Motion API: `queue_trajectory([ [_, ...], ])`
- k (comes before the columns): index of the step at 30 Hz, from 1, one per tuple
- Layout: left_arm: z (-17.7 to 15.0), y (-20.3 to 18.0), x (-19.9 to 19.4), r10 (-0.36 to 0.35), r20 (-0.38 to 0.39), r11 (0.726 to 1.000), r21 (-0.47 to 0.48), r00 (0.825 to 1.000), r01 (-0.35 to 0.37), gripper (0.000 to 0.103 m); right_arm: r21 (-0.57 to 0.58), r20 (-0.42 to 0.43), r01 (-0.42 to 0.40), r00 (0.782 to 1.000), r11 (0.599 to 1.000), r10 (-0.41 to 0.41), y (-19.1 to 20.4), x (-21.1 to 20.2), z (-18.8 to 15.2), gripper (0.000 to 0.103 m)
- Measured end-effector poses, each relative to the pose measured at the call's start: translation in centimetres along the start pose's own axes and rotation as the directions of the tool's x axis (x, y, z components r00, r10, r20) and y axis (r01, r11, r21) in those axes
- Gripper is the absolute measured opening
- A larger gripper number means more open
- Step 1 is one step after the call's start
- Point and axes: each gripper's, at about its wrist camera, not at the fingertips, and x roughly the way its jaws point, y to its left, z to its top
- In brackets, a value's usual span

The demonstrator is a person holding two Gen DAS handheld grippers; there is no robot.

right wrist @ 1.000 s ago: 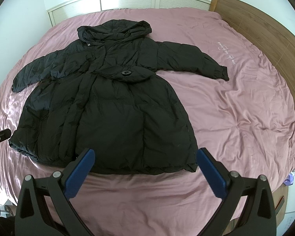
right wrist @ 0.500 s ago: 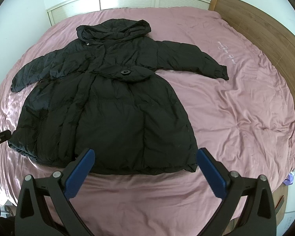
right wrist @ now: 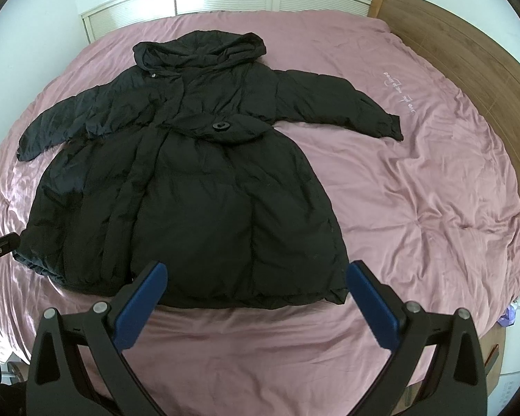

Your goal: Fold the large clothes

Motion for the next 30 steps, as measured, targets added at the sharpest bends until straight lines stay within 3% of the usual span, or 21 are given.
queue_trajectory([
  [7, 0.7, 0.3, 0.1, -0.022, -0.004, 1.000, 0.019, 1.000, 0.022, 0.102, -0.001, -0.006, 0.014, 1.000, 1.000, -0.014, -0.3, 0.5, 0.3, 0.103],
  [15, 2.5, 2.2, 0.6, -0.107, -0.023, 0.993, -0.043, 0.994, 0.106, 0.102, -0.001, -0.015, 0.049, 0.999, 0.999, -0.049, -0.1, 0.5, 2.2, 0.103],
  [20, 3.8, 4.5, 1.4, -0.150, -0.027, 0.982, -0.117, 0.988, 0.146, 0.102, -0.001, -0.016, 0.070, 0.997, 0.998, -0.070, 0.2, 0.8, 4.1, 0.103],
  [25, 5.1, 8.0, 3.0, -0.145, -0.043, 0.971, -0.199, 0.989, 0.134, 0.102, -0.018, -0.016, 0.082, 0.996, 0.996, -0.082, 0.8, 1.3, 5.7, 0.103],
  [30, 6.1, 12.8, 5.4, -0.160, -0.069, 0.939, -0.318, 0.985, 0.130, 0.102, -0.027, -0.019, 0.082, 0.996, 0.996, -0.083, 1.7, 2.2, 7.8, 0.103],
])
